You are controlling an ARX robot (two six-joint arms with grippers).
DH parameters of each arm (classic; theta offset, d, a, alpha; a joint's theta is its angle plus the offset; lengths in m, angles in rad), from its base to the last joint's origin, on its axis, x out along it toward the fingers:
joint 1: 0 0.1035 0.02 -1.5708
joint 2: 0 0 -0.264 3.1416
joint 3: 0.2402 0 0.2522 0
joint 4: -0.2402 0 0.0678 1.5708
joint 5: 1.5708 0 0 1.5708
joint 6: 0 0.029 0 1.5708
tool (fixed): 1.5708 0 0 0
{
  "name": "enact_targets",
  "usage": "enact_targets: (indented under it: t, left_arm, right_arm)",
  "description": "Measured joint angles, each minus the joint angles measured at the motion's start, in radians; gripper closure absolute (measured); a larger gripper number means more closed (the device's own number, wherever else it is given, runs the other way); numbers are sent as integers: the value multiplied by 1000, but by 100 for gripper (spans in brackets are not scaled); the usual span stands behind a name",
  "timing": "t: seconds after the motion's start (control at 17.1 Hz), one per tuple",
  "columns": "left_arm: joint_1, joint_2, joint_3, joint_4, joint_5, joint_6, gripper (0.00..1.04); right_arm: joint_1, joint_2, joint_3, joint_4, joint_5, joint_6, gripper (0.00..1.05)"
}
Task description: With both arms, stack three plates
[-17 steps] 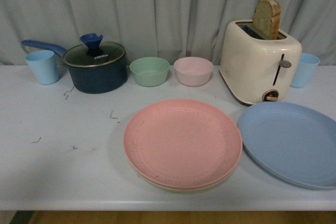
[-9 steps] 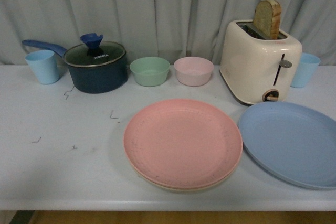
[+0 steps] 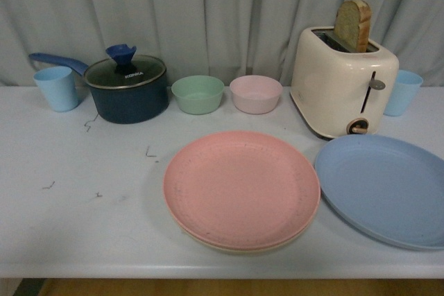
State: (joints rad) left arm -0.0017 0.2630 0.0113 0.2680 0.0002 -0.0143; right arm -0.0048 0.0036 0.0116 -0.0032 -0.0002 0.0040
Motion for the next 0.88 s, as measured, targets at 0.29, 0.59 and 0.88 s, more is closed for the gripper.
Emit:
enact_targets:
  t: [0.29,0.59,0.88]
  left_arm:
    - [0,-90,0,-94,0,0,103]
    - [0,-255,0,-276,-1,0,103]
    - [0,-255,0,-271,-1,0,75]
  right_arm:
    - [0,0,0,0,0,0,6]
    - [0,0,0,0,0,0,6]
    - [0,2,0,-7,-1,0,6]
